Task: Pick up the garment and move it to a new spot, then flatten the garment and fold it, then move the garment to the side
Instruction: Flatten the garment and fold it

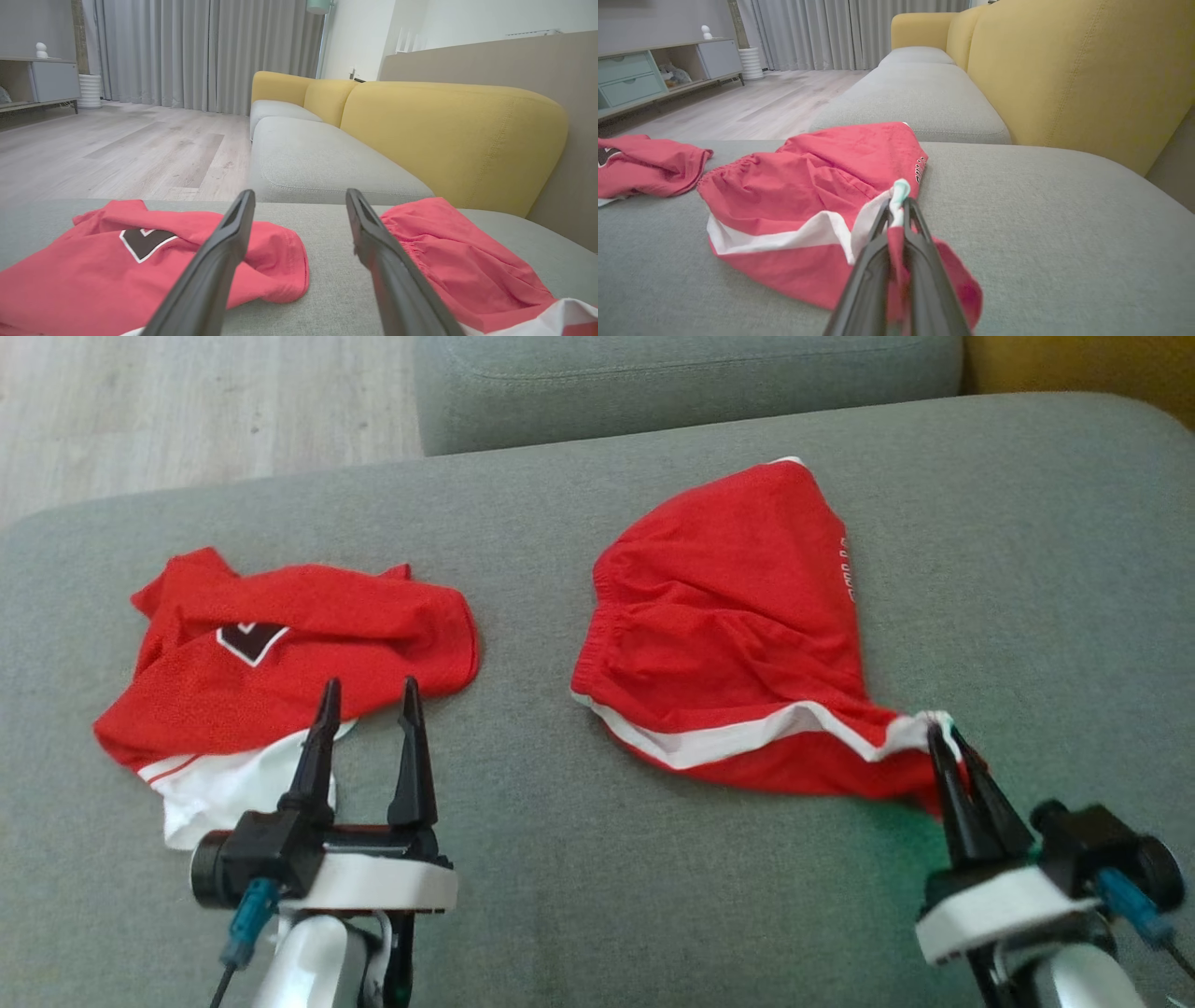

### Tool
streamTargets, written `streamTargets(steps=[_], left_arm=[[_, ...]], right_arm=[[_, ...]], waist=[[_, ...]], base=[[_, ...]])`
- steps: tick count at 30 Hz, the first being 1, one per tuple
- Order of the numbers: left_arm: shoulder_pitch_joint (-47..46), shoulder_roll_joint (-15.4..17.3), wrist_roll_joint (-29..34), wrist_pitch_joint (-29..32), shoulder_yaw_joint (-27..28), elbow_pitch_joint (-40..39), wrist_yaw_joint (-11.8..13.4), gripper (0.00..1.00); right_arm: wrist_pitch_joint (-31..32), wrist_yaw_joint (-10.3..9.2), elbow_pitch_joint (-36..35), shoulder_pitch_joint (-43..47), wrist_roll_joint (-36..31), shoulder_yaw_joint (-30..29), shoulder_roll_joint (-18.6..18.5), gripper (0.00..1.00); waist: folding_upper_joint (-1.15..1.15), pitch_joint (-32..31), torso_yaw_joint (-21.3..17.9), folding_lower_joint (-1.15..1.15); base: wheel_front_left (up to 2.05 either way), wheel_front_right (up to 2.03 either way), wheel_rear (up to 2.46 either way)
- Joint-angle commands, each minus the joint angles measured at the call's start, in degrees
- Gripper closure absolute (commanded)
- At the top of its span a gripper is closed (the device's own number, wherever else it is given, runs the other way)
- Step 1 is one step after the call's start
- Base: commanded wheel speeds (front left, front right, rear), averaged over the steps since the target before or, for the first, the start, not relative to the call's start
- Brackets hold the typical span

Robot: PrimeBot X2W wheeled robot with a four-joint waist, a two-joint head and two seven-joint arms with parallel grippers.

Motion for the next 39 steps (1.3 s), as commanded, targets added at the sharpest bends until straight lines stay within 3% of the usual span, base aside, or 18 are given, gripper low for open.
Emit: streamTargets(steps=[1, 10, 17, 30, 39], left_arm=[[-1.09, 0.19, -0.09, -0.30, 2.06, -2.00, -0.04, 0.00], [-1.96, 0.19, 0.05, -0.30, 1.51, -0.73, -0.60, 0.00], [-2.30, 0.19, 0.08, -0.30, 1.02, -0.64, -0.63, 0.00], [-3.03, 0.19, -0.12, -0.30, -0.43, -0.41, -0.94, 0.00], [-3.84, 0.19, -1.24, -0.30, -2.54, -0.08, -0.74, 0.00]], right_arm=[[0.17, -0.04, -2.72, -0.70, 0.40, 1.42, -1.17, 0.00], [-4.42, -0.04, -9.55, 1.47, 4.04, -1.37, 1.18, 0.00], [-6.22, -0.04, -10.08, -1.68, 3.85, 0.96, 2.29, 0.00], [-4.02, -0.04, -0.88, -9.98, 4.48, 10.88, 2.40, 0.00], [4.97, -0.04, 15.18, -18.93, 2.03, 19.40, 2.41, 0.00]], waist=[[0.00, 0.01, -0.27, 0.01], [0.00, -0.60, 0.14, 0.01], [0.00, -0.70, 1.36, 0.01], [0.00, 1.70, 7.25, 0.01], [0.00, 3.07, 12.00, 0.01]], base=[[0.00, 0.00, 0.00], [0.00, 0.00, 0.00], [0.00, 0.00, 0.00], [0.00, 0.00, 0.00], [0.00, 0.00, 0.00]])
